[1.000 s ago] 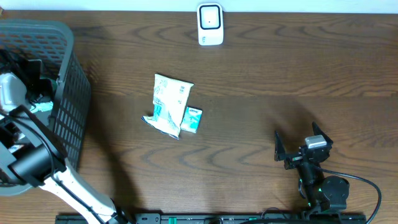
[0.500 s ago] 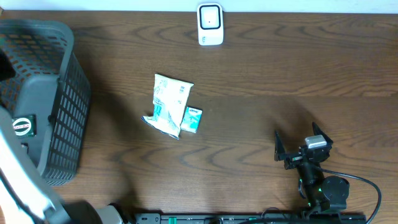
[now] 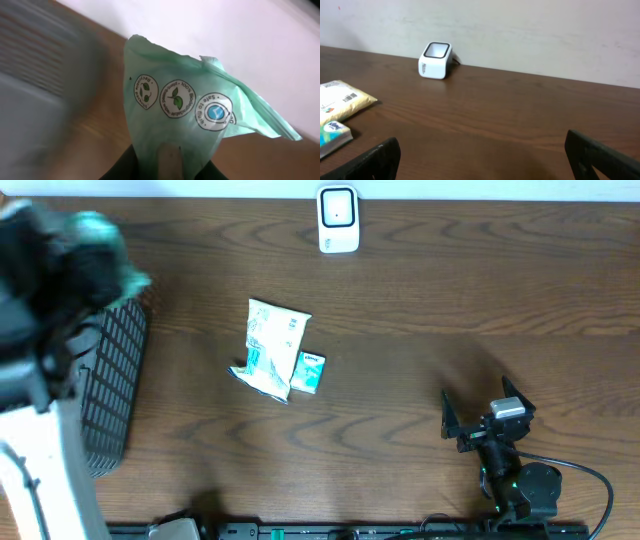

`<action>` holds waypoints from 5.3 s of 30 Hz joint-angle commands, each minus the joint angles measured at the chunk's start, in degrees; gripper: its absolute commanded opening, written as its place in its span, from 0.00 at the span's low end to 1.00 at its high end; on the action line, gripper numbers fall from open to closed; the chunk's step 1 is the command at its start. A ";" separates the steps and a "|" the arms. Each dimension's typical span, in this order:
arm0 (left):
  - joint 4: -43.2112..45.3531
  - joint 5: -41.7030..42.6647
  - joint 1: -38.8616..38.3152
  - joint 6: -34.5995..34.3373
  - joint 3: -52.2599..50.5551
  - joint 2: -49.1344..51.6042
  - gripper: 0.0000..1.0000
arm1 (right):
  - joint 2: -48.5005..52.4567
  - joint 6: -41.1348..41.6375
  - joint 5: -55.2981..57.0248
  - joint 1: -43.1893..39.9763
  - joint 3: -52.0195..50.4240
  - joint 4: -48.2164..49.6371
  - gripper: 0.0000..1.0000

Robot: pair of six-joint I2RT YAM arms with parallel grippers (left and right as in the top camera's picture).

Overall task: Scan the item barcode
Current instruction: 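Carry the wipes pack to the table center and release it, then reach the left gripper into the basket toward the green Zam-Buk tin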

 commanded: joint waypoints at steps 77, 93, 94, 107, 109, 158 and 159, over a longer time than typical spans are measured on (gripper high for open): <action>-7.87 -39.26 15.19 -3.98 2.71 16.22 0.86 | -0.09 0.31 0.00 -0.55 -0.07 -0.26 0.99; 4.83 -37.88 21.42 4.07 -9.49 25.38 0.87 | -0.09 0.31 0.00 -0.55 -0.07 -0.26 0.99; 5.79 -37.20 21.42 5.11 -10.12 25.55 0.86 | -0.09 0.31 0.00 -0.55 -0.07 -0.26 0.99; 12.11 -37.13 23.02 11.89 -12.66 30.49 0.86 | -0.09 0.31 0.00 -0.55 -0.07 -0.28 0.99; 11.65 -37.13 23.47 12.59 -12.72 32.20 0.87 | -0.09 0.31 0.00 -0.55 -0.07 -0.28 0.99; 15.26 -38.93 24.70 6.84 -18.64 40.83 0.10 | -0.09 0.31 0.00 -0.55 -0.07 -0.26 0.99; 15.06 -37.97 24.70 6.84 -18.64 40.83 0.08 | -0.09 0.31 0.00 -0.55 -0.07 -0.26 0.99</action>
